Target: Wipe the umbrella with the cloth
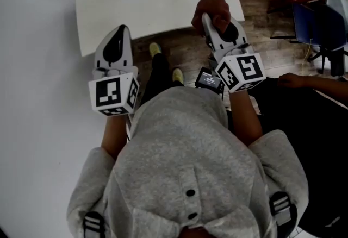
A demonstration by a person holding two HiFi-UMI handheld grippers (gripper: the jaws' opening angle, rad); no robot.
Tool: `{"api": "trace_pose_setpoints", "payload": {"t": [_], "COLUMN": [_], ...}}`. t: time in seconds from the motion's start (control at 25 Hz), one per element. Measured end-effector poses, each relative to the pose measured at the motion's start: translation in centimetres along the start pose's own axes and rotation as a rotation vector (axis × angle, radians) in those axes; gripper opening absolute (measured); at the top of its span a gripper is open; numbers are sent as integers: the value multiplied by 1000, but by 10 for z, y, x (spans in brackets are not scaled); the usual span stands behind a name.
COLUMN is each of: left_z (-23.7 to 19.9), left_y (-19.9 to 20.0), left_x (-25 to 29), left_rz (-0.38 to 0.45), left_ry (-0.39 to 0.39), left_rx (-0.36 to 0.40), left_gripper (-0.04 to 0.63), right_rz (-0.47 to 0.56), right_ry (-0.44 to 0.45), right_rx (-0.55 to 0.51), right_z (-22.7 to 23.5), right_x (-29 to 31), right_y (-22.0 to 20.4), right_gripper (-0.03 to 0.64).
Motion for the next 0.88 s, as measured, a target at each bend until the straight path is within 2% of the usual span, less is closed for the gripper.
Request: {"api": "trace_pose_setpoints", "payload": {"t": [0.28, 0.44, 0.68, 0.88], "left_z": [-18, -27, -80, -106], "left_y": [15, 22, 16, 19], "left_x": [44, 57, 107, 132], "left_rz": [4, 9, -22, -25], "left_ry": [-35, -29, -19, -15], "left_rx": [-12, -13, -26, -34], "left_gripper": [15, 15, 15, 15], "right_rz": [-8, -23, -54, -75], "right_ry": [-11, -9, -10, -9], "right_rx": [-18, -16, -8, -12], "right_z": [14, 18, 25, 26], "right_x": [42, 58, 127, 158], "right_y": [14, 14, 2, 0], "right_gripper": [101, 101, 101, 101]}}
Point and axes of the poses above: the fingertips, and each gripper's own axes: x forward along the fingers, z to its right, y out of its top, the point moved 3 cm from there along -x, backward along the fingers, and after that the axes turned 5 degrees about -x, right-handed, at the moved point
